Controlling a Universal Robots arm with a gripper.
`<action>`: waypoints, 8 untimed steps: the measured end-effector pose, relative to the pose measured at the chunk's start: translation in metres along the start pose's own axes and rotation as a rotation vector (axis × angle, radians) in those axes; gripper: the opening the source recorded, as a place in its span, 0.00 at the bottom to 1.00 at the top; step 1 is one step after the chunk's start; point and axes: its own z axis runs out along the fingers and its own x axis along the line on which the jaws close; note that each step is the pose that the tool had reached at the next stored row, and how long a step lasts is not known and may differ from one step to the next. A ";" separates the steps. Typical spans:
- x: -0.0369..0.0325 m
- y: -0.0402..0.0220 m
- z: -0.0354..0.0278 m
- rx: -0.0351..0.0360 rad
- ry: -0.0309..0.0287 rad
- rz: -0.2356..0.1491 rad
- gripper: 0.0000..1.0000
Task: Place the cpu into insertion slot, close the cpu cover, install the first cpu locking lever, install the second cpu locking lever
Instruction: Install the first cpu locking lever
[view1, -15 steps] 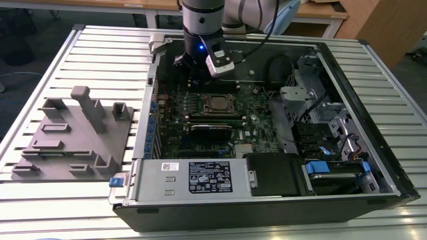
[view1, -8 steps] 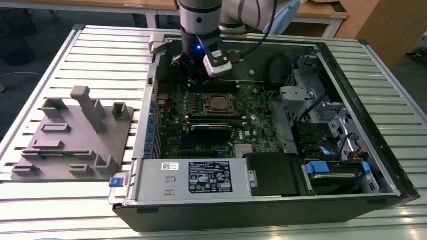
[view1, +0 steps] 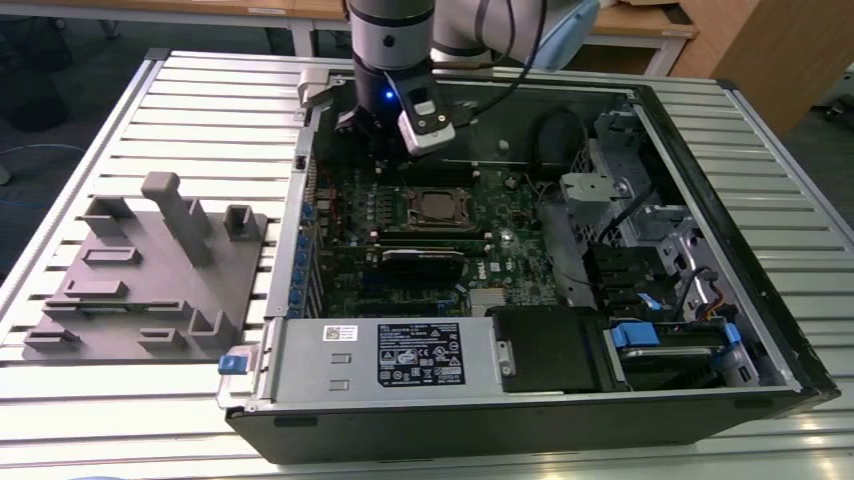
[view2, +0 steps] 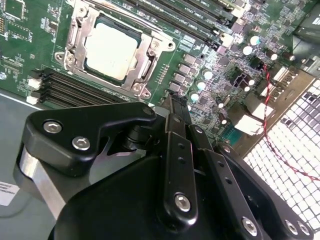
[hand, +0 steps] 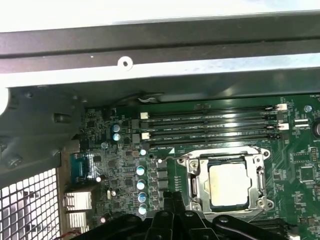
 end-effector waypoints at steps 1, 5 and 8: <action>0.0006 -0.0001 0.0007 0.0001 0.0001 0.000 0.11; 0.0043 -0.0006 0.0027 0.0004 0.0003 0.000 0.11; 0.0083 -0.0009 0.0032 0.0001 0.0001 0.000 0.11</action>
